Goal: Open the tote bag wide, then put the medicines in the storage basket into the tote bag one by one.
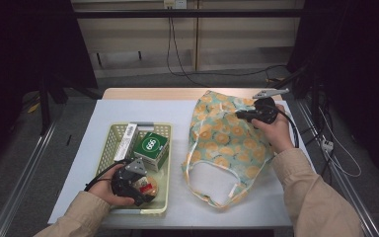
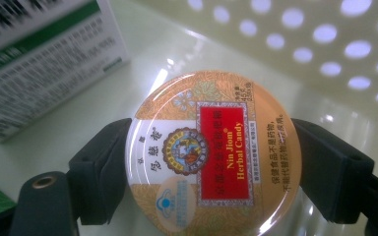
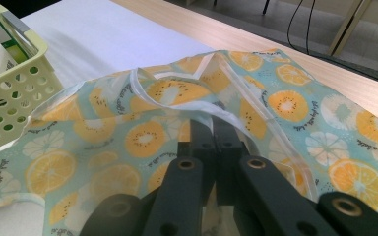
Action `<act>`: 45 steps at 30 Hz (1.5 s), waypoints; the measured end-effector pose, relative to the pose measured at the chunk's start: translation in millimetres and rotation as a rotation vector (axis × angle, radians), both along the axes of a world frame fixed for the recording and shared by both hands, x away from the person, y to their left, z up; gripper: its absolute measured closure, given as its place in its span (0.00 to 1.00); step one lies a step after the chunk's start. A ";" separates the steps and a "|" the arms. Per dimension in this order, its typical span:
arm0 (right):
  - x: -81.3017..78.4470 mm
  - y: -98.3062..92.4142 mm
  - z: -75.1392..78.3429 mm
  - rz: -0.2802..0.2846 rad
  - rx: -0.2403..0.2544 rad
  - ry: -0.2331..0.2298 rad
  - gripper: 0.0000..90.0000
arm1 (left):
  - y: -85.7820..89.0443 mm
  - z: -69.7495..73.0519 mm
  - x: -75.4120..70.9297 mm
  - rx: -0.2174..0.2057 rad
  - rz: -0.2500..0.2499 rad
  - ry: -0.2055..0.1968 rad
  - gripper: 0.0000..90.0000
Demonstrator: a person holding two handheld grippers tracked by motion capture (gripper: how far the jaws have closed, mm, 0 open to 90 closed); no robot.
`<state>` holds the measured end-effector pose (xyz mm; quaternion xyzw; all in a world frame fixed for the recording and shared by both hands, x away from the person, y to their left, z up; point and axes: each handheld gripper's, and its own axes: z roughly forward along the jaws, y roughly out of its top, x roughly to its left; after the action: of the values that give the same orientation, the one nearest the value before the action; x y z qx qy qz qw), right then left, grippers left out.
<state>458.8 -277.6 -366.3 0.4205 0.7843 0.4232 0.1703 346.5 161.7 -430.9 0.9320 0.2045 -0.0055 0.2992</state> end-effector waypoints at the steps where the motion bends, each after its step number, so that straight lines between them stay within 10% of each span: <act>1: 0.0 0.3 -0.2 -0.001 -0.002 0.000 1.00 | 0.1 2.1 0.5 -0.011 0.005 0.006 0.23; 25: -2.5 -2.0 2.5 -0.001 0.015 -0.006 1.00 | -6.6 67.0 -0.8 -0.192 0.115 0.047 0.23; 45: -3.0 -0.5 3.2 0.006 0.012 -0.001 1.00 | -78.1 118.0 -6.5 -0.247 0.045 -0.007 0.23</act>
<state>455.8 -278.0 -363.1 0.4188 0.7829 0.4287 0.1670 340.0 83.6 -313.0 0.8832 0.2224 -0.0208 0.4124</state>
